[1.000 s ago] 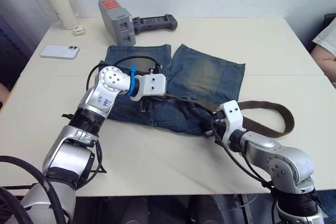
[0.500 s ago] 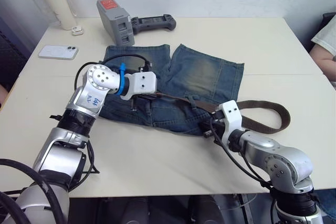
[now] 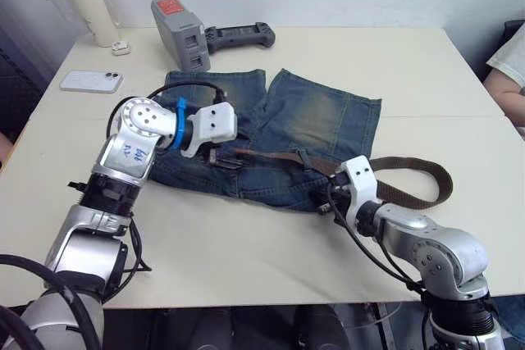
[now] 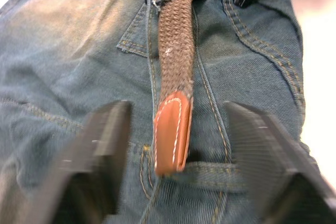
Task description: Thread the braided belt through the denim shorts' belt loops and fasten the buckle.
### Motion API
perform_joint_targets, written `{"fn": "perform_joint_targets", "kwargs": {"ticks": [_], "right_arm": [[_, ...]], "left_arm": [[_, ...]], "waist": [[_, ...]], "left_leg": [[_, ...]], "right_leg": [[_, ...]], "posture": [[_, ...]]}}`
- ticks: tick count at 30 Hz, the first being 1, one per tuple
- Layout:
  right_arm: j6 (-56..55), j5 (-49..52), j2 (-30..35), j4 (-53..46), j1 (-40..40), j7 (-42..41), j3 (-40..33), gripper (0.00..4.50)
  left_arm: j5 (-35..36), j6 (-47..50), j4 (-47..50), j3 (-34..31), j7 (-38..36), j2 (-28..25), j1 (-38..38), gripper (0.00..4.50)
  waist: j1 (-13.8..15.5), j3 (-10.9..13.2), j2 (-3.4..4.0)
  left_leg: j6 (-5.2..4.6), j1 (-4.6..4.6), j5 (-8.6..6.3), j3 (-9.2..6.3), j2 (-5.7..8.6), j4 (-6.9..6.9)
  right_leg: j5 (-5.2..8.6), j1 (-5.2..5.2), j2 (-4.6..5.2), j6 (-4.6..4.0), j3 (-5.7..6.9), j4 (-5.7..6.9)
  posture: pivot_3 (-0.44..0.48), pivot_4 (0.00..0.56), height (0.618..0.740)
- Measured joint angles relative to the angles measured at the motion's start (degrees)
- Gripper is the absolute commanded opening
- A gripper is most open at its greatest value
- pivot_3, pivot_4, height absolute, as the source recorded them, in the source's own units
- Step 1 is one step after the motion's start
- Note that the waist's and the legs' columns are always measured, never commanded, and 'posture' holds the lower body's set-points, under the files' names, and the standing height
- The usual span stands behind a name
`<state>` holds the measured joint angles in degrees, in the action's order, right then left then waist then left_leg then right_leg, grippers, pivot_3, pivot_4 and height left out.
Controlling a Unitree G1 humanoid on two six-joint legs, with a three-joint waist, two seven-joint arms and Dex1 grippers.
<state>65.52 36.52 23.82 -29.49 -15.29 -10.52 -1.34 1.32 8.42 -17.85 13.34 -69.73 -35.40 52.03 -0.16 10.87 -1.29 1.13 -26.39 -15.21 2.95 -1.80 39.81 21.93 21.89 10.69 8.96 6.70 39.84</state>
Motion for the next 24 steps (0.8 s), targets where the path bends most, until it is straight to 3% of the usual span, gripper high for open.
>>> {"fn": "perform_joint_targets", "kwargs": {"ticks": [6,10,11,14,15,17,20,24], "right_arm": [[2.56,0.75,4.66,-2.03,-0.81,-2.55,-0.57,0.00],[3.56,3.49,7.79,-5.10,-4.27,-5.53,-2.92,0.00],[3.54,4.11,8.53,-6.17,-5.16,-6.32,-3.72,0.65],[4.37,6.92,13.54,-8.34,-8.23,-10.70,-4.22,1.81],[4.72,7.92,18.75,-8.70,-10.10,-14.99,-3.34,2.29],[2.30,5.47,28.22,-8.61,-12.79,-24.06,4.27,3.18],[-4.78,-1.08,29.38,-5.48,-15.04,-30.19,15.12,4.46],[-10.91,-8.46,29.12,-0.15,-17.51,-34.44,23.28,4.46]], "left_arm": [[4.05,4.37,1.30,-4.53,-6.40,-8.39,-0.02,4.49],[7.20,7.88,1.19,-7.03,-8.79,-10.24,-0.02,4.49],[7.92,8.60,1.22,-7.62,-9.06,-10.25,-0.02,4.50],[11.09,12.97,1.82,-8.98,-9.64,-10.24,-0.48,4.50],[13.02,16.33,3.71,-9.70,-9.53,-10.03,-1.81,4.50],[15.36,21.08,8.51,-10.30,-8.29,-9.61,-5.35,4.50],[16.56,24.11,13.40,-10.35,-6.30,-9.51,-8.41,4.50],[17.60,26.60,17.89,-10.38,-4.70,-9.78,-11.18,4.50]], "waist": [[0.14,0.00,0.00],[0.23,0.00,0.00],[0.24,0.00,0.00],[0.11,0.00,0.00],[0.06,0.00,0.00],[0.00,0.01,-0.01],[-0.16,0.01,-0.01],[-0.04,0.01,-0.01]], "left_leg": [[0.00,-0.03,0.00,0.02,0.01,-0.05],[0.00,-0.06,0.00,0.00,0.01,0.01],[0.00,-0.05,0.00,-0.03,0.01,0.01],[0.00,-0.05,0.00,-0.01,0.01,-0.02],[0.00,-0.04,0.00,-0.01,0.01,-0.04],[0.00,0.00,0.00,0.00,-0.01,-0.07],[0.00,0.01,0.00,0.03,-0.01,-0.07],[0.00,0.00,0.00,0.03,-0.01,-0.07]], "right_leg": [[0.00,0.04,0.01,0.00,0.00,-0.02],[0.00,0.03,0.01,0.00,0.00,-0.03],[0.00,0.01,0.01,0.00,0.01,-0.03],[0.00,0.02,0.00,0.00,0.00,-0.05],[0.00,0.02,0.00,0.00,-0.01,-0.06],[0.00,0.01,-0.01,0.00,-0.02,-0.08],[0.00,0.00,0.00,0.00,-0.05,-0.08],[0.00,0.01,0.00,0.00,-0.04,-0.09]], "posture": [[0.000,0.150,0.664],[0.000,0.150,0.664],[0.000,0.150,0.664],[0.000,0.150,0.664],[0.000,0.150,0.664],[0.000,0.150,0.664],[0.000,0.150,0.664],[0.000,0.150,0.664]]}}
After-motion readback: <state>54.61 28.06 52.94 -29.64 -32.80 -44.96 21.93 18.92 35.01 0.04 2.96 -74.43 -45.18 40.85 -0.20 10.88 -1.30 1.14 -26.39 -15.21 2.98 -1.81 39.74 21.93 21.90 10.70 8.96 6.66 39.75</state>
